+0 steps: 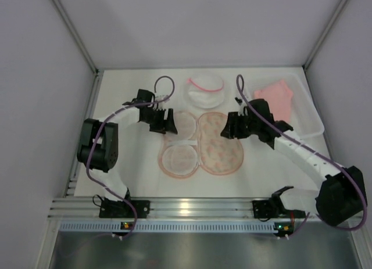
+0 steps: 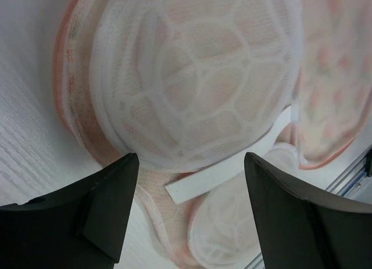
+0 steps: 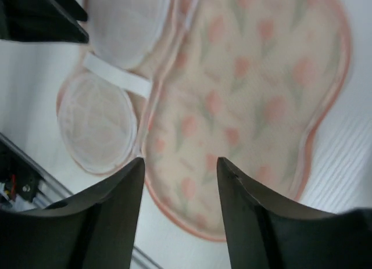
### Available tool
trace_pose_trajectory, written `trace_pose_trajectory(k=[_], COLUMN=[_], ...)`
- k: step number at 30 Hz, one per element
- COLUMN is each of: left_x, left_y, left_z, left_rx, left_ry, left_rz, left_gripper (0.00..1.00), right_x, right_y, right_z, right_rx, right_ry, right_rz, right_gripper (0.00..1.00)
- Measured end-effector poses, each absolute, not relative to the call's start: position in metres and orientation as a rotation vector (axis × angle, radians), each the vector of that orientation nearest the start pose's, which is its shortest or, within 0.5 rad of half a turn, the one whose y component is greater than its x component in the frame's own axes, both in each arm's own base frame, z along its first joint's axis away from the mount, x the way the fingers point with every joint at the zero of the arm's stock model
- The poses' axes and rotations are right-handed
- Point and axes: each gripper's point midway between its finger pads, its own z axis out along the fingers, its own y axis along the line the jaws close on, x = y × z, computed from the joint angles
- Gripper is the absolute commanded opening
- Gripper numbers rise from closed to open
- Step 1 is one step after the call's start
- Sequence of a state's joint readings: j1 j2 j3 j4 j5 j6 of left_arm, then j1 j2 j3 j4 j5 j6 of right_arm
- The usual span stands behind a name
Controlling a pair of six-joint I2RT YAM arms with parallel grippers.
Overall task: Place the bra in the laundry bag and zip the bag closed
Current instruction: Adjust the laundry bag at the center of the board, then pick up the bra from the bin.
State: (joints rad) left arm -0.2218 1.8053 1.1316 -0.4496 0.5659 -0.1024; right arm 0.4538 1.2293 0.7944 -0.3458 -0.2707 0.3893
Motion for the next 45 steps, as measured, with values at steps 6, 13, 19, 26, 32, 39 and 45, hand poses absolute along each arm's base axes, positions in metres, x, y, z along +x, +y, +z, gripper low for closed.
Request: trace_pose_trajectory(k=[6, 13, 19, 26, 32, 39, 45], left_x=[0.339, 0.337, 0.334, 0.330, 0.329, 0.328, 0.327], left_y=[-0.183, -0.189, -0.190, -0.190, -0.189, -0.189, -0.189], left_z=[0.111, 0.179, 0.181, 0.173, 0.171, 0.169, 0.167], left_rx=[0.403, 0.484, 0.494, 0.493, 0.496, 0.498, 0.496], left_ry=[2.469, 2.264, 2.259, 2.278, 2.283, 2.285, 2.291], left_rz=[-0.899, -0.917, -0.931, -0.939, -0.938, -0.936, -0.935], left_gripper=[0.93, 0.95, 0.95, 0.95, 0.95, 0.95, 0.95], right_x=[0.332, 0.434, 0.469, 0.489, 0.509, 0.509, 0.500], right_y=[0.161, 0.014, -0.063, -0.090, -0.092, -0.085, -0.071], right_z=[0.266, 0.292, 0.165, 0.121, 0.125, 0.098, 0.081], right_rx=[-0.353, -0.205, -0.030, -0.069, -0.149, -0.156, -0.170], right_ry=[2.065, 2.073, 2.371, 2.444, 2.402, 2.441, 2.470], right_rz=[0.644, 0.376, 0.426, 0.409, 0.392, 0.444, 0.508], right_gripper=[0.74, 0.71, 0.73, 0.76, 0.73, 0.69, 0.62])
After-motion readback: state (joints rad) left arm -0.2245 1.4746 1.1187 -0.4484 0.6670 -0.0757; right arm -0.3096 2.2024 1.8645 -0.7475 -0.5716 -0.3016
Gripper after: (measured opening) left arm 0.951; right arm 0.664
